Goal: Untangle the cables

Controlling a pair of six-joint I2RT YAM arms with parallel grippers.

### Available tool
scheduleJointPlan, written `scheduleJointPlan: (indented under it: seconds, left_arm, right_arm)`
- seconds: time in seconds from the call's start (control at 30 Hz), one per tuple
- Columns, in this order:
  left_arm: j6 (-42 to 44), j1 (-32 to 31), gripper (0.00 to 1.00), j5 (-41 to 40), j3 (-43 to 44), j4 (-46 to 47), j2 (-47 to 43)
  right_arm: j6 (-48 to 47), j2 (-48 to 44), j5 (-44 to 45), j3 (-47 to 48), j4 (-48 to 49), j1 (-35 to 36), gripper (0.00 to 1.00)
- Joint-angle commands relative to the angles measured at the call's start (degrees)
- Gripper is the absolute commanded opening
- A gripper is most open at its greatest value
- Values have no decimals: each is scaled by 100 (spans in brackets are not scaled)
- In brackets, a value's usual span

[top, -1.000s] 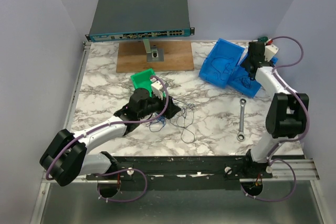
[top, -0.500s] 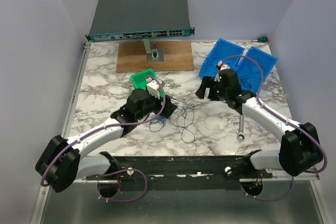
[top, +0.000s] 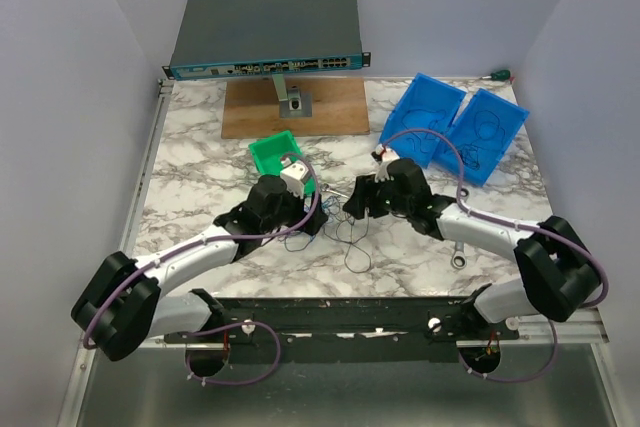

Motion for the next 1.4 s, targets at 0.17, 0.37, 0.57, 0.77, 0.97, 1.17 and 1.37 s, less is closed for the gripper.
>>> scheduleJointPlan:
  seconds: [0.17, 0.37, 0.57, 0.77, 0.97, 1.17, 1.37]
  left_arm:
    - [218, -6, 65, 122, 342, -261, 590]
    - [254, -11, 42, 308, 432, -272, 723]
    - [127, -6, 25, 911, 701, -399, 1247]
    - [80, -8, 0, 1601, 884, -326, 1550]
    - [-85, -11, 0, 2244, 538, 496, 1100]
    - [-54, 15, 0, 1075, -348, 1010, -238]
    - [17, 40, 2, -25, -287, 238, -544]
  right_arm:
    - [-3, 121, -216, -1035, 2572, 323, 59]
    - [66, -77, -16, -1569, 3323, 345, 57]
    - [35, -111, 161, -1717, 3632, 378, 58]
    - [-14, -408, 492, -1919, 3746, 394, 60]
    - [-83, -792, 799, -2152, 3810, 394, 63]
    - [-96, -879, 646, -2264, 3881, 398, 65]
    - [-250, -612, 205, -2123, 3867, 552, 69]
